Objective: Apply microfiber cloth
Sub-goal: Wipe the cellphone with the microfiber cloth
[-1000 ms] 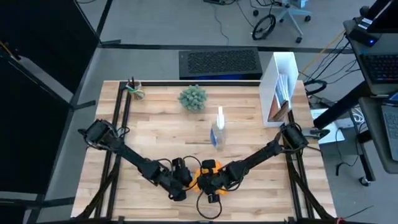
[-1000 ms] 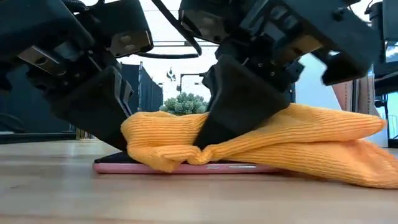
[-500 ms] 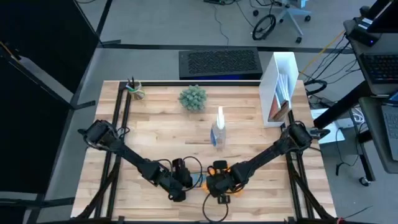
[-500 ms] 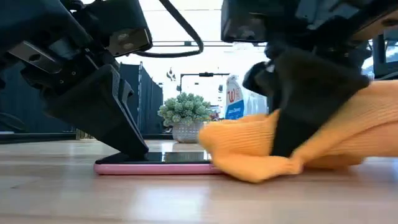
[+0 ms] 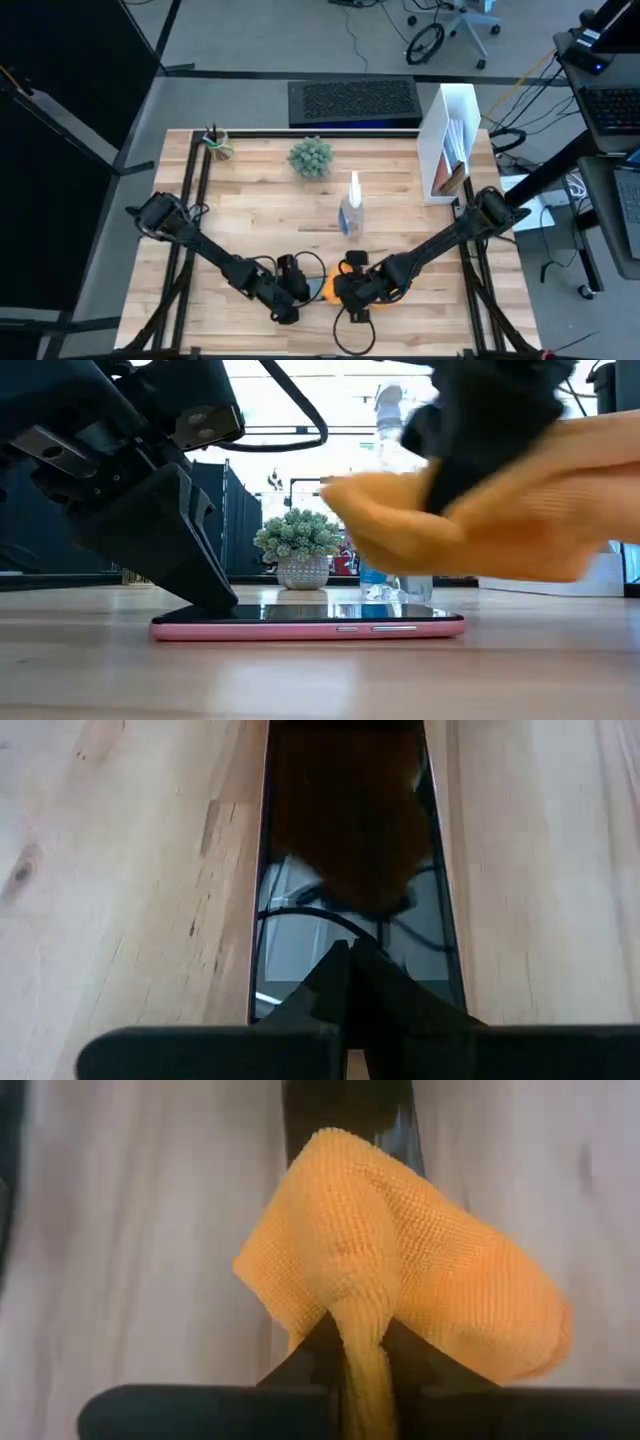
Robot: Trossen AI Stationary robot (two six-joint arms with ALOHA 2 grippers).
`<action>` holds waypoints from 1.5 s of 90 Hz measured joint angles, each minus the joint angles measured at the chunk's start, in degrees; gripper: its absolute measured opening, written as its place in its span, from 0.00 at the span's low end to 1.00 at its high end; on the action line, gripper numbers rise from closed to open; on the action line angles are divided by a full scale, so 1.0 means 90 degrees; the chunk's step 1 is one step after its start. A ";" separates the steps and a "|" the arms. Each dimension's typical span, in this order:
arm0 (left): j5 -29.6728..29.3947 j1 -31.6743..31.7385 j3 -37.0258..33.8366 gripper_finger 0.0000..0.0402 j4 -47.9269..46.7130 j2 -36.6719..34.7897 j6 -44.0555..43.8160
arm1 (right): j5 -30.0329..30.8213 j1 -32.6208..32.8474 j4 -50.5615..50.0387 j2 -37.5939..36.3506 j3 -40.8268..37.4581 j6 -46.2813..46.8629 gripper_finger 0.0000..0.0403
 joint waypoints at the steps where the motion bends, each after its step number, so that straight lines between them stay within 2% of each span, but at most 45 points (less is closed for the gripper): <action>1: 0.0000 0.0000 0.0000 0.00 0.0000 0.0000 0.0000 | 0.0011 -0.0023 0.0130 0.0023 0.0000 -0.0047 0.02; 16: -0.0002 0.0002 0.0000 0.00 0.0002 0.0000 -0.0007 | -0.0072 -0.0378 0.1789 0.0674 0.0018 -0.0701 0.02; 28: -0.0001 0.0002 0.0000 0.00 0.0002 0.0000 -0.0018 | -0.0398 -0.0582 0.1965 0.1123 0.0005 -0.0741 0.02; 65: -0.0002 -0.0005 0.0000 0.00 0.0002 0.0000 0.0100 | -0.0442 -0.0277 -0.0469 0.0966 0.0070 -0.0523 0.02; 89: -0.0002 -0.0010 0.0000 0.00 0.0002 0.0000 0.0097 | -0.0638 -0.0057 -0.1798 0.0457 -0.0039 -0.0246 0.02; 104: -0.0002 -0.0010 0.0000 0.00 0.0005 0.0000 0.0100 | -0.0304 -0.0133 -0.0643 0.0079 0.0022 -0.0347 0.02; 122: -0.0002 -0.0010 -0.0001 0.00 0.0010 0.0000 0.0097 | -0.0295 -0.0303 0.1627 0.0528 0.0023 -0.0881 0.02; 135: -0.0005 -0.0010 -0.0002 0.00 0.0023 0.0000 0.0099 | -0.0411 -0.0422 0.1866 0.1033 0.0005 -0.0881 0.02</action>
